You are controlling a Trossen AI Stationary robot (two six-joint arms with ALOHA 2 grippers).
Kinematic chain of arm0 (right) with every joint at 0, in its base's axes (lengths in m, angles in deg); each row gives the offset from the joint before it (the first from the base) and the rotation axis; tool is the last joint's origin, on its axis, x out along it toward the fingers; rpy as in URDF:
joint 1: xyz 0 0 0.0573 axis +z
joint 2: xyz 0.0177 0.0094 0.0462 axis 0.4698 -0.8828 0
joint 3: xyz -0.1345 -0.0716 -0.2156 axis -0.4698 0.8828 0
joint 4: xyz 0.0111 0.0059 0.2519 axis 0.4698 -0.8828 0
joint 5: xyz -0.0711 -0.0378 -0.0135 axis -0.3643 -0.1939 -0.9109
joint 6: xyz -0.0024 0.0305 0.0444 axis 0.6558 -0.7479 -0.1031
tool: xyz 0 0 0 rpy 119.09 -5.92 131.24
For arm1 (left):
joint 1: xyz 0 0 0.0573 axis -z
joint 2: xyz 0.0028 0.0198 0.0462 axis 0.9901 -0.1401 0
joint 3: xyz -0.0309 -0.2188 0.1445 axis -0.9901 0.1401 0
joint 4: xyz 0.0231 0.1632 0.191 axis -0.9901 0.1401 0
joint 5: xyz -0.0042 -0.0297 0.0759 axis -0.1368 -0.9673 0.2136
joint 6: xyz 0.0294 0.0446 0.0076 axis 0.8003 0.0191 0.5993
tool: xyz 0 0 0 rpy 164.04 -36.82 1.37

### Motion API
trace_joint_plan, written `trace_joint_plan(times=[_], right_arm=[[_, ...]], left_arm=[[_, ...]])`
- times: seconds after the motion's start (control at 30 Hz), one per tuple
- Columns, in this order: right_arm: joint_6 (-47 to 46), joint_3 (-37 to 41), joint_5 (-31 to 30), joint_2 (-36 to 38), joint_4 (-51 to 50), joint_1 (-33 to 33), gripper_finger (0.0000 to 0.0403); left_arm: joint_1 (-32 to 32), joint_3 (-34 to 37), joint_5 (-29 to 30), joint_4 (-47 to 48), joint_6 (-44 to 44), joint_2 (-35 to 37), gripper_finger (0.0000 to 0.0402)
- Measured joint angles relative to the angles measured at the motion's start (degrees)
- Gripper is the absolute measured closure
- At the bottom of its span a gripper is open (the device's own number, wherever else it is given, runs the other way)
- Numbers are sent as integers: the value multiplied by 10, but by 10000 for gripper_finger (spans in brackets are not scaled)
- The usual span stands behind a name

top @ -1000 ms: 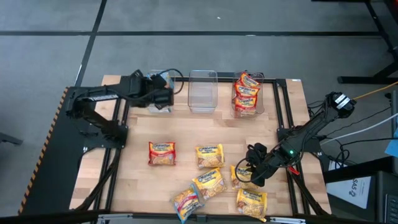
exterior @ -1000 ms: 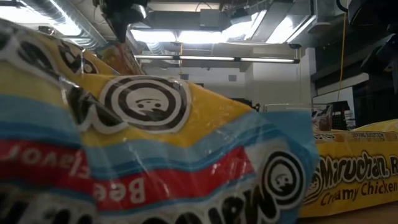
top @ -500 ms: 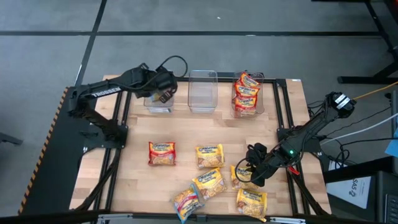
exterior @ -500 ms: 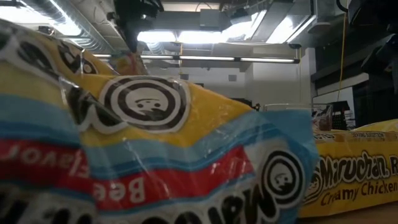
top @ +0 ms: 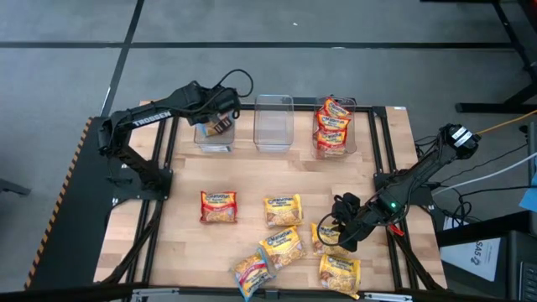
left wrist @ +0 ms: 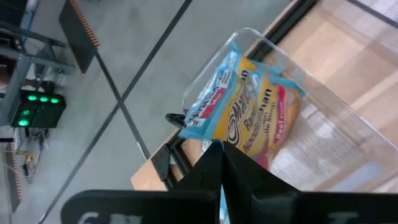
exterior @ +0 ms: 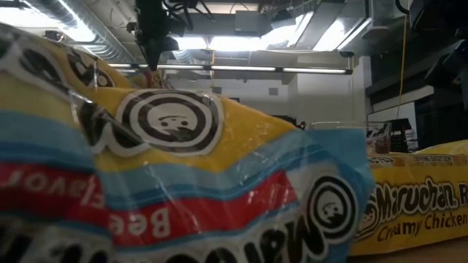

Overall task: Sort Maruchan noodles
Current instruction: Put the blue noodle pack into the left transparent bin

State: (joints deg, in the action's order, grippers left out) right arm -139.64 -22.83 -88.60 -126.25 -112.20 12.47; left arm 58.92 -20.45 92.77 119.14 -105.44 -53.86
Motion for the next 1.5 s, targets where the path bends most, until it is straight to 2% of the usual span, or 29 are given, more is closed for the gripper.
trace_joint_plan(times=[0.4,0.6,1.5], right_arm=[[2,0,-3,0,0,0,297],[2,0,-3,0,0,0,297],[-5,0,2,0,1,0,297]], left_arm=[[-27,0,-32,-2,29,0,401],[-39,0,-54,-30,76,0,401],[-40,0,-114,-46,176,0,401]])
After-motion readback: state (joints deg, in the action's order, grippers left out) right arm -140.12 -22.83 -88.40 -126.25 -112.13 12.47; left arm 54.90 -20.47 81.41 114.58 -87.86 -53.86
